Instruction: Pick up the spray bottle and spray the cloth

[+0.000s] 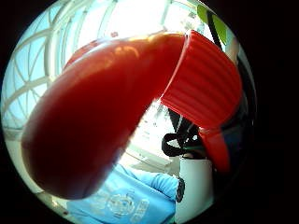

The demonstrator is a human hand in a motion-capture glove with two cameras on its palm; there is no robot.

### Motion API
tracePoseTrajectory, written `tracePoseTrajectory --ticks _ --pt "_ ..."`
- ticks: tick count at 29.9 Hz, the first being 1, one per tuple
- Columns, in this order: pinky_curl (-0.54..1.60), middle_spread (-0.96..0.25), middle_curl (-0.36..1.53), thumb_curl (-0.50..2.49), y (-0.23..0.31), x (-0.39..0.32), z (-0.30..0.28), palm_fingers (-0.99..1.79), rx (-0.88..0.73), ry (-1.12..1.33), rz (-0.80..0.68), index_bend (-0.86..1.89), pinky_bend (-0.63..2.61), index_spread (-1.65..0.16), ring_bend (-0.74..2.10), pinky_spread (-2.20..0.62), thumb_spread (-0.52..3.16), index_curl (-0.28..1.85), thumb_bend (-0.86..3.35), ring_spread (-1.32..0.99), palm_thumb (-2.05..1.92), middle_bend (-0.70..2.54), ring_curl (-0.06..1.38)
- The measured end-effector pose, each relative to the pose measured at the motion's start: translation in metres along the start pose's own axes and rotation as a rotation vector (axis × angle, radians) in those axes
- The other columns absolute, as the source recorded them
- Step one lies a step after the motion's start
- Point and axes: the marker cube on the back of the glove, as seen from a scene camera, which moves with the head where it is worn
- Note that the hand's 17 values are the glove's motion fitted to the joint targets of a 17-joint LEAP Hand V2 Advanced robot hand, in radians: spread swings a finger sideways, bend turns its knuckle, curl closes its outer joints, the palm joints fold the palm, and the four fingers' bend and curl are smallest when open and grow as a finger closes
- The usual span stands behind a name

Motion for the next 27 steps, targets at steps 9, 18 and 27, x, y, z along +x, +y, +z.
tracePoseTrajectory --ticks 9,18,27 --pt "0.36 -0.07 0.49 0.65 -0.001 0.011 0.077 1.15 -0.057 -0.076 -0.035 0.14 0.27 -0.21 0.55 0.06 0.78 0.4 -0.03 -0.05 0.89 0.41 0.4" --pt "0.36 -0.07 0.49 0.63 0.002 0.023 0.112 1.15 -0.079 -0.066 -0.033 0.14 0.26 -0.21 0.52 0.06 0.85 0.4 -0.03 -0.06 0.87 0.41 0.39" --pt "0.36 -0.07 0.49 0.61 0.007 0.032 0.121 1.15 -0.097 -0.05 -0.022 0.14 0.25 -0.2 0.51 0.06 0.9 0.4 -0.02 -0.06 0.87 0.41 0.39"
